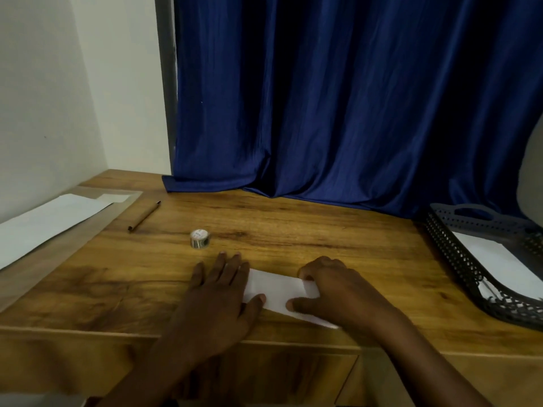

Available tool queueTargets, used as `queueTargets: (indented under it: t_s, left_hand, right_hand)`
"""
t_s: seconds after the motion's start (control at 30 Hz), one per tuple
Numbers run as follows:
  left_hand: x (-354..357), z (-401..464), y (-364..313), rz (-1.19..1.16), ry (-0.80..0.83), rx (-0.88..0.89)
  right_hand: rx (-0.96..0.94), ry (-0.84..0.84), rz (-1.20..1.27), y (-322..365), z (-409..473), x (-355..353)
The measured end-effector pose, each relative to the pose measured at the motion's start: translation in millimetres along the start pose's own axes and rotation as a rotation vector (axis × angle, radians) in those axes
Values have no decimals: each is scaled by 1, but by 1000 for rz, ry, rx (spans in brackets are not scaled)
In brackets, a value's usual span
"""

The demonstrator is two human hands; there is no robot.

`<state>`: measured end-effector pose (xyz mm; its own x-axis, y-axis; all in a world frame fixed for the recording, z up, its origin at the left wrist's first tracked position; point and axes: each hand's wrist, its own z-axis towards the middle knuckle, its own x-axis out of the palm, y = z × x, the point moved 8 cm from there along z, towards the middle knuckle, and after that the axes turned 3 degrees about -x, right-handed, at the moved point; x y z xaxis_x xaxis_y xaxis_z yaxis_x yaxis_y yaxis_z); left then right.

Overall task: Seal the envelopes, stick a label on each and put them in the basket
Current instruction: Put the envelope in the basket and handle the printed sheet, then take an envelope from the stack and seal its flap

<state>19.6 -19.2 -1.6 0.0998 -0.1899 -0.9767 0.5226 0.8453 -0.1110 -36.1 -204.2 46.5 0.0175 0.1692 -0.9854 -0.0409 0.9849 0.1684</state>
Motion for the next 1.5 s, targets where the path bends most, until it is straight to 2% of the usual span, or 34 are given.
queueTargets:
  t_s: [0.1, 0.3, 0.43, 0.53, 0.63, 0.73, 0.8, 0.9, 0.97, 1.07, 1.3, 1.4, 1.5]
  left_hand:
    - [0, 0, -1, -5, -18, 22]
    - [-4, -2, 0, -38, -39, 13]
    - [-6, -3, 1, -90, -58, 1]
    - [-10, -4, 2, -140, -87, -9]
    - [-16, -7, 3, -217, -126, -25]
    - [-26, -10, 9, -434, -192, -79]
    - [-28, -11, 14, -573, -194, -138]
    - [-26, -12, 18, -650, -170, -194]
    - [-28, -12, 16, -625, -168, -179]
    - [-33, -13, 15, -624, -205, -137]
    - [-55, -19, 35, -1017, -277, -107]
    - [-69, -16, 51, -987, -269, -93]
    - [-90, -12, 81, -855, -297, -109]
  right_hand:
    - [7, 89, 24, 1, 14, -9]
    - [-9, 343, 250, 11, 28, -5]
    - [-5, 399, 518, 18, 28, -6]
    - [30, 399, 598, 17, 24, -2]
    - [77, 306, 737, 14, 22, 2]
    - [76, 133, 1030, 12, 21, 2]
    - [79, 43, 1243, 13, 18, 3]
    - [110, -95, 1405, 15, 13, 12]
    - [148, -196, 1416, 15, 10, 20]
    - [183, -341, 1302, 10, 8, 24]
    - [115, -450, 1176, 12, 3, 21]
    - [95, -458, 1179, 12, 2, 21]
    - [97, -455, 1171, 11, 2, 21]
